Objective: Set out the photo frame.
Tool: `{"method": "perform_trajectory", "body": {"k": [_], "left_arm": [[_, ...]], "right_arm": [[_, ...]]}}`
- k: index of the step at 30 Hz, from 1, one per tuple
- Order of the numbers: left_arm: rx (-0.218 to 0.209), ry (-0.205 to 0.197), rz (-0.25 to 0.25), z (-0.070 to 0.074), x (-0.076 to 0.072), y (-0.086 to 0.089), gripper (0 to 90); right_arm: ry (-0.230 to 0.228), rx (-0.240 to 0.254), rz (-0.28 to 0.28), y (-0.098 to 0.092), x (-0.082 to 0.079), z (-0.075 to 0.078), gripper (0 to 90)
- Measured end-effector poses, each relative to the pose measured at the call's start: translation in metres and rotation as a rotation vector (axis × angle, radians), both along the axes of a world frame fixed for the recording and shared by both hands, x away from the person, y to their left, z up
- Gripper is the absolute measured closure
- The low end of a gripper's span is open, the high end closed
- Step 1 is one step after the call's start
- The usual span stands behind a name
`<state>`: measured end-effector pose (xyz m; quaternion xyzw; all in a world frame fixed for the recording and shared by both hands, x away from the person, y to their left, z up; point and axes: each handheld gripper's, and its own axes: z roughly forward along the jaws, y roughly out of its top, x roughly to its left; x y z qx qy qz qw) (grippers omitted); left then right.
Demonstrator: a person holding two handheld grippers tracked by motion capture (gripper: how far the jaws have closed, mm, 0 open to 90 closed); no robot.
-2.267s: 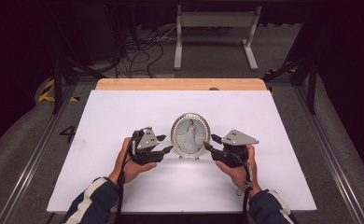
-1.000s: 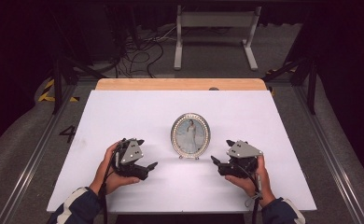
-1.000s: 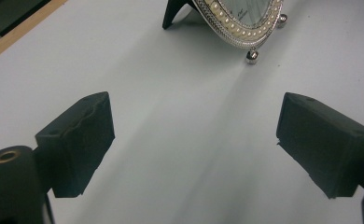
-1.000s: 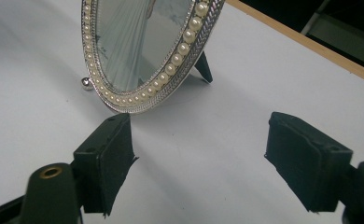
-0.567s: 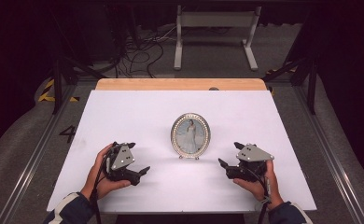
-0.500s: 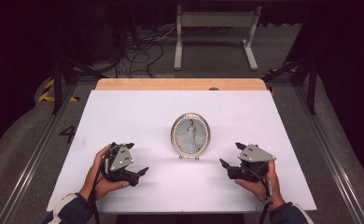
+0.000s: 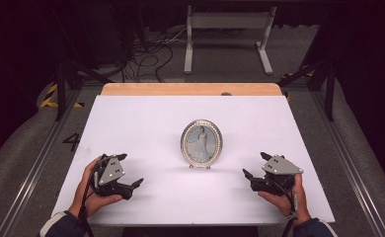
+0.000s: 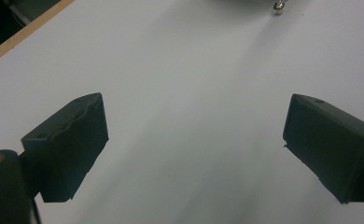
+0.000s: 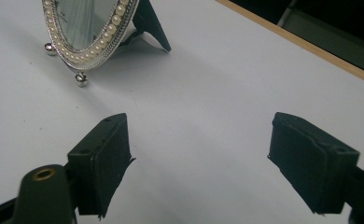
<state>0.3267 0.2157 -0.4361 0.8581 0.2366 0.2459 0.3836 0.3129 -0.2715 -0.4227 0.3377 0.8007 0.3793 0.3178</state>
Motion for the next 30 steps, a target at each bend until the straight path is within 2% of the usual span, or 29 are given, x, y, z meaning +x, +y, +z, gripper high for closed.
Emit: {"method": "perform_trajectory", "body": {"k": [9,10,20,25,30], "left_arm": [[-0.013,0.009,0.049,-0.005,-0.001,0.024,7.1],[-0.027,0.011,0.055,-0.005,-0.001,0.028,7.0],[-0.054,0.033,0.079,-0.012,-0.005,0.048,6.4],[-0.088,0.043,0.107,-0.017,-0.012,0.06,6.5],[-0.169,0.053,0.146,-0.02,-0.018,0.079,6.5]], "right_arm": [[0.002,0.003,-0.043,-0.019,-0.005,-0.005,20.2],[0.005,0.005,-0.051,-0.022,-0.006,-0.006,20.1],[0.019,0.015,-0.092,-0.044,-0.015,-0.017,20.1],[0.019,0.041,-0.117,-0.054,-0.021,-0.021,20.2],[0.022,0.085,-0.158,-0.065,-0.028,-0.024,20.1]]}}
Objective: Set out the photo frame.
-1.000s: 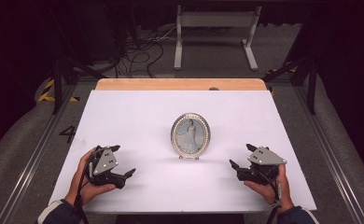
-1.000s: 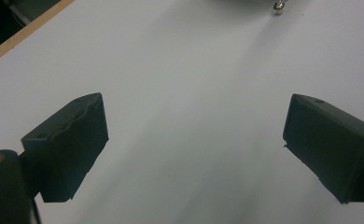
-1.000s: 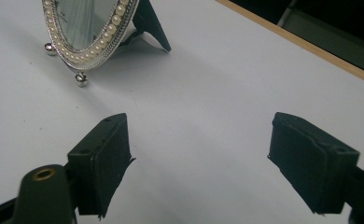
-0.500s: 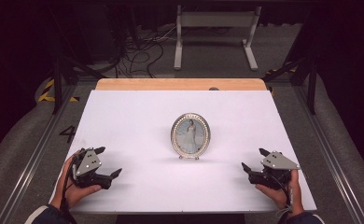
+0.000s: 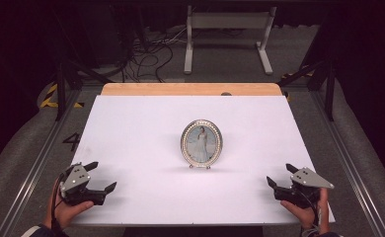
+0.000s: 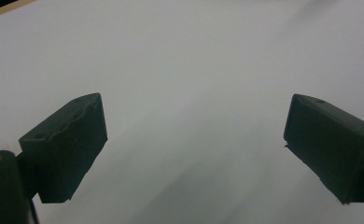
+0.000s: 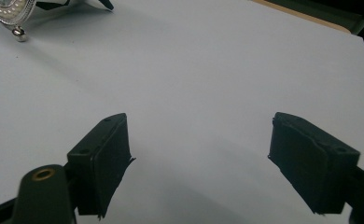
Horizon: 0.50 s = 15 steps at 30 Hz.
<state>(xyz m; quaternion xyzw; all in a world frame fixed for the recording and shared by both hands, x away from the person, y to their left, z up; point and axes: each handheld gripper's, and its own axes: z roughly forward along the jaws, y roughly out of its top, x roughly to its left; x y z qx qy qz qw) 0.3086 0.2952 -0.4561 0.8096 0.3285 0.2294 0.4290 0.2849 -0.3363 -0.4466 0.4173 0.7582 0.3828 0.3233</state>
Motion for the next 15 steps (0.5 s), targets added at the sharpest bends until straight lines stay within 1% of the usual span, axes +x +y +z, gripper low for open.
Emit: {"method": "perform_trajectory", "body": {"k": [1,2,3,5,7,10,12,15], "left_arm": [[-0.024,0.006,0.012,-0.0005,-0.0011,0.0029,6.6],[-0.024,0.006,0.012,-0.0005,-0.0011,0.0029,6.5],[-0.05,0.01,0.019,-0.0012,-0.0031,0.0062,6.4],[-0.037,0.004,0.018,-0.0013,-0.0047,0.0069,6.4],[-0.034,0.0,0.02,-0.0013,-0.0045,0.0068,6.3],[-0.038,0.002,0.018,-0.0021,-0.004,0.0064,6.3],[-0.028,0.012,0.014,-0.0039,-0.0036,0.0058,6.3],[-0.025,0.008,0.017,-0.0037,-0.0036,0.0043,6.5]], "right_arm": [[0.002,0.008,-0.009,-0.0017,-0.001,-0.0007,20.0],[0.004,0.01,-0.017,-0.003,-0.0019,-0.0013,20.0],[0.001,0.008,-0.022,-0.0036,-0.0026,-0.0019,19.9],[0.003,0.012,-0.022,-0.0036,-0.0036,-0.0031,19.9],[0.004,0.006,-0.019,-0.0016,-0.0031,-0.0041,19.7],[0.005,0.008,-0.015,-0.0002,-0.0027,-0.0039,19.7],[0.001,0.004,-0.014,0.0015,-0.0028,-0.0034,19.7],[-0.003,0.002,-0.011,0.0038,-0.0032,-0.0031,19.5]]}}
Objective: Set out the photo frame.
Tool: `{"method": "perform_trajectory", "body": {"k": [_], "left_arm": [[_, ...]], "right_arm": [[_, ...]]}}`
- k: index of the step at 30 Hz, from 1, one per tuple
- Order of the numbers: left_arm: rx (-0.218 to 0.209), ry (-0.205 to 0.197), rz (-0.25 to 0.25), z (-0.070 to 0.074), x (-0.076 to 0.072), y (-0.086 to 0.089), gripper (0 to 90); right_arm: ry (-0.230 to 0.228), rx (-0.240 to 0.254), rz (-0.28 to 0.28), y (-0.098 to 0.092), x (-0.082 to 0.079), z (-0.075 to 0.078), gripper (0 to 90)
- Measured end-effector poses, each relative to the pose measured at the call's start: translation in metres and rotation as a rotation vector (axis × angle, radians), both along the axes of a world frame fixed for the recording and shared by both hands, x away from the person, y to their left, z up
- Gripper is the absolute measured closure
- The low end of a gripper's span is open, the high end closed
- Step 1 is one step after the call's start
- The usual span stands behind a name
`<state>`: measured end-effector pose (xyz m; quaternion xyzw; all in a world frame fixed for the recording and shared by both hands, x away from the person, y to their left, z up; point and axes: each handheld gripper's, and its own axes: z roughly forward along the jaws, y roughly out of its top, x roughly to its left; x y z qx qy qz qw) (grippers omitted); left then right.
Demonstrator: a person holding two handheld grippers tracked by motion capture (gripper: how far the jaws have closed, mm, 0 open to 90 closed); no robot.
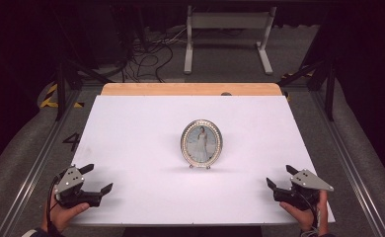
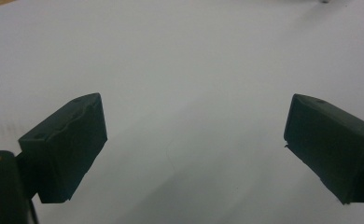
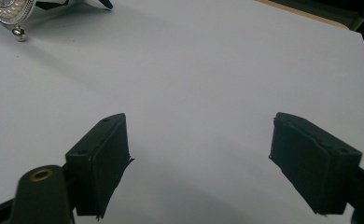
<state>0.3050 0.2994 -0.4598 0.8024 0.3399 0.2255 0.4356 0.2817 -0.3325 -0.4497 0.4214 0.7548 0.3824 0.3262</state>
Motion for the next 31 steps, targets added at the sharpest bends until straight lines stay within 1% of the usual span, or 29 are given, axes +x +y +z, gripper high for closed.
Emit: {"method": "perform_trajectory", "body": {"k": [4,9,12,14,19,24,31], "left_arm": [[0.009,-0.003,-0.008,0.0007,-0.0006,-0.0031,6.6],[0.015,0.0,0.006,0.001,-0.0018,-0.0029,6.6],[0.01,-0.013,0.018,0.0021,-0.0046,-0.0022,6.6],[0.009,-0.019,0.011,0.0023,-0.0049,-0.0024,6.6],[0.022,-0.025,0.012,0.003,-0.0047,-0.0032,6.5],[0.044,-0.022,0.014,0.0025,-0.0033,-0.0062,6.4],[0.041,-0.022,0.017,0.0021,-0.0023,-0.0054,6.5]], "right_arm": [[-0.008,-0.003,-0.007,0.0005,-0.001,0.0002,19.4],[-0.016,-0.002,-0.012,-0.0012,-0.0008,-0.0003,19.4],[-0.009,0.001,-0.01,-0.0028,0.0007,-0.0012,19.3],[-0.009,0.006,-0.015,-0.0035,0.0011,-0.0012,19.3],[-0.011,0.0,-0.013,-0.0016,-0.0005,-0.0007,19.2],[-0.007,-0.001,-0.008,-0.0032,-0.0003,-0.0024,19.1],[-0.008,0.004,-0.018,-0.0048,0.0004,-0.0024,19.1]]}}
